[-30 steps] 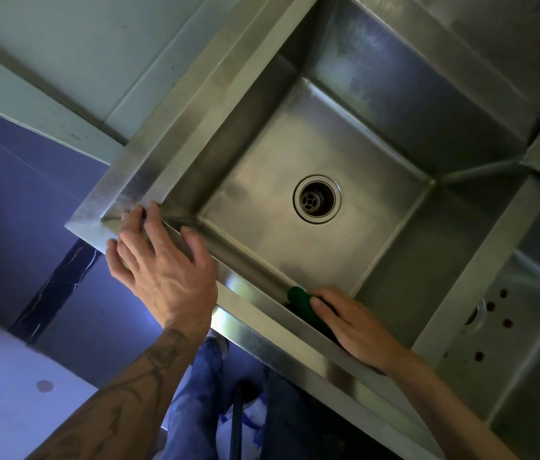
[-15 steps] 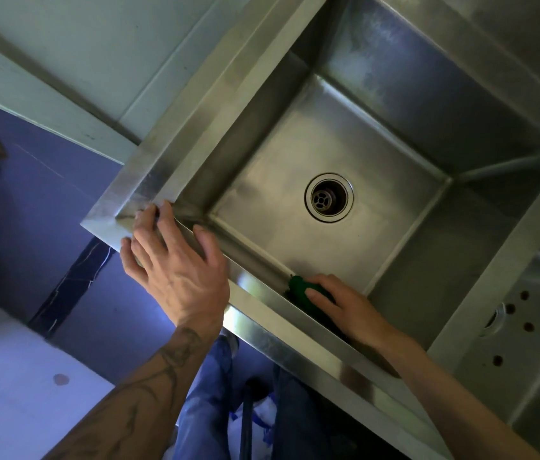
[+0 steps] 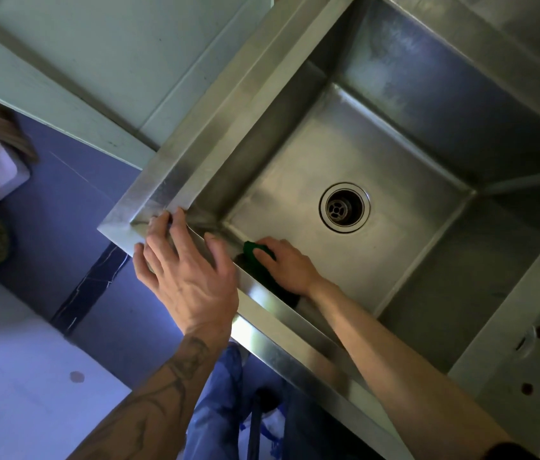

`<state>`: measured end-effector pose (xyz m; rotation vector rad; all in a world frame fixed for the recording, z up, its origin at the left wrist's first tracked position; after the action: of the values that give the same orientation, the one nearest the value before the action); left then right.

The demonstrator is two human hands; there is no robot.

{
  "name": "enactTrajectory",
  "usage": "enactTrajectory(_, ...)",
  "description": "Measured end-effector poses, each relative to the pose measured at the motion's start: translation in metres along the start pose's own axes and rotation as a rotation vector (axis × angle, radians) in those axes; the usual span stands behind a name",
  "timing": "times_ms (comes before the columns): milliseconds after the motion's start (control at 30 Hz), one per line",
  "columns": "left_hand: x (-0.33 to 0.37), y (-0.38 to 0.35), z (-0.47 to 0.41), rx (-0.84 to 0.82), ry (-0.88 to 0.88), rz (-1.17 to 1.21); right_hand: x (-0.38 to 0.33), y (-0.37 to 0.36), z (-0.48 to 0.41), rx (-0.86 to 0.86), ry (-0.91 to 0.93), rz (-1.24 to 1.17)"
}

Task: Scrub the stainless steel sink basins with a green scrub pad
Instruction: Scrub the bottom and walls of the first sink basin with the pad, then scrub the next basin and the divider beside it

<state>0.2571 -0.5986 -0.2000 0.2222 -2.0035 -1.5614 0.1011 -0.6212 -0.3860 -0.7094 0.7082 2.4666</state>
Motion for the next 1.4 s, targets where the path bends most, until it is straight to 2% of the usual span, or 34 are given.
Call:
enactTrajectory(67,0.000,0.000,0.001,0.000,-0.006,-0.002,0.003,-0.003,-0.010,-0.008,-0.013,0.020)
enactTrajectory(167,0.000,-0.001,0.000,0.007,-0.011,0.005,-0.011,0.004,0.003,0.032,0.125,-0.058)
enactTrajectory(233,0.000,0.000,0.001,0.005,-0.015,0.006,0.000,0.007,0.021,0.012,0.152,-0.089)
enactTrajectory(300,0.001,0.001,0.000,0.010,-0.014,0.006,0.034,0.006,0.037,-0.030,0.089,-0.048)
enactTrajectory(433,0.000,0.000,0.000,0.000,-0.009,0.005,0.107,0.005,0.073,-0.065,-0.183,0.001)
enactTrajectory(500,-0.001,-0.002,0.000,-0.012,-0.016,-0.003,0.112,0.008,0.093,-0.022,-0.187,-0.036)
enactTrajectory(600,-0.001,-0.002,-0.001,-0.021,-0.022,-0.010,0.100,0.015,0.121,0.039,-0.093,-0.196)
enactTrajectory(667,-0.002,-0.004,-0.001,-0.040,-0.030,-0.014,0.097,0.017,0.126,0.023,-0.093,-0.197)
enactTrajectory(800,0.000,-0.006,0.001,-0.087,-0.085,0.010,0.113,0.018,0.120,-0.039,-0.226,0.023)
enactTrajectory(900,0.004,-0.007,0.004,-0.101,-0.182,0.066,0.110,0.024,0.141,0.018,-0.186,-0.032)
enactTrajectory(967,0.019,-0.007,0.012,-0.135,-0.322,0.131,0.109,0.028,0.160,0.066,-0.149,-0.098)
enactTrajectory(1033,0.044,-0.011,0.025,-0.223,-0.467,0.202,0.112,0.032,0.167,0.087,-0.188,-0.100)
enactTrajectory(1200,0.133,-0.037,0.077,-0.572,-0.743,0.280,0.113,0.035,0.159,0.103,-0.341,0.037)
enactTrajectory(1300,0.162,-0.059,0.109,-0.792,-0.751,0.288,0.110,0.044,0.169,0.225,-0.296,-0.134)
enactTrajectory(1400,0.169,-0.080,0.134,-0.980,-0.636,0.342,0.123,0.074,0.191,0.513,-0.347,-0.440)
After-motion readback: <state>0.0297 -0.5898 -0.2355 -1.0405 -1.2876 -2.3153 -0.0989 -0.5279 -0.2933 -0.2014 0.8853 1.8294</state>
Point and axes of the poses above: each hand's wrist, its own z-axis away from the middle knuckle, its own y-axis out of the back of the hand, x = y × z, the point moved 10 cm from there along -z, towards the middle knuckle, and after that the axes turned 5 degrees about -y, right-handed, at the moved point
